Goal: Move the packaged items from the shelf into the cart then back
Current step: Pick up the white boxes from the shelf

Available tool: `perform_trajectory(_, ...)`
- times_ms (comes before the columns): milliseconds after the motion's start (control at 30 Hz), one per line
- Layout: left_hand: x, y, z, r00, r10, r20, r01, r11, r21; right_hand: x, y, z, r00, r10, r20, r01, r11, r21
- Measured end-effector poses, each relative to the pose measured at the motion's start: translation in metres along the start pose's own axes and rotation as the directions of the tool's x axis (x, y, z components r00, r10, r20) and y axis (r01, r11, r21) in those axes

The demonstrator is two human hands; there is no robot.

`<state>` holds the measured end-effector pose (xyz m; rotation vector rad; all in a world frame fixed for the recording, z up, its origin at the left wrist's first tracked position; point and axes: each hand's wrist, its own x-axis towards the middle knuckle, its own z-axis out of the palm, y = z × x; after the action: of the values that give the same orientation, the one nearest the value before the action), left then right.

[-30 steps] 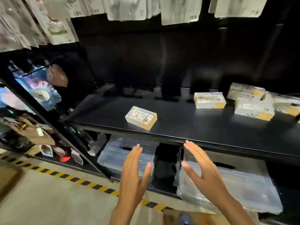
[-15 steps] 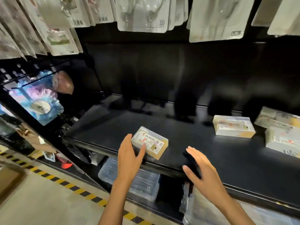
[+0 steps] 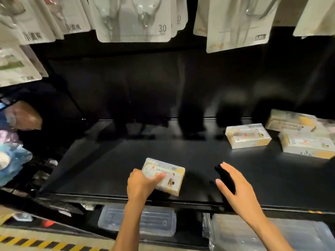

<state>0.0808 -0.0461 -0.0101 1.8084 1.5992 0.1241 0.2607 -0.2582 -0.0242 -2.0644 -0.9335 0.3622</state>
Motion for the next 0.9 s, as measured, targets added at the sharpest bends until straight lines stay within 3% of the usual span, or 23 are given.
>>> perform_trajectory(200, 0.006, 0.012, -0.003, 0.994, -0.078, 0.08, 0.088, 0.989, -0.123, -0.006, 0.003, -0.005, 0.996, 0.061, -0.068, -0.06, 0.998, 0.017)
perform_trajectory(467, 0.015, 0.015, -0.013, 0.932, 0.015, 0.363, 0.146, 0.899, -0.412, 0.023, 0.018, -0.041, 0.975, 0.112, -0.194, -0.118, 0.993, -0.018)
perform_trajectory(767, 0.005, 0.07, 0.035, 0.926, 0.13, 0.354, 0.132, 0.768, -0.627, 0.112, 0.035, -0.087, 0.922, 0.139, -0.361, -0.168, 0.985, -0.05)
perform_trajectory(900, 0.006, 0.103, 0.062, 0.917, 0.157, 0.368, 0.16, 0.699, -0.697, 0.142, 0.046, -0.092, 0.899, 0.331, -0.285, -0.341, 0.94, 0.015)
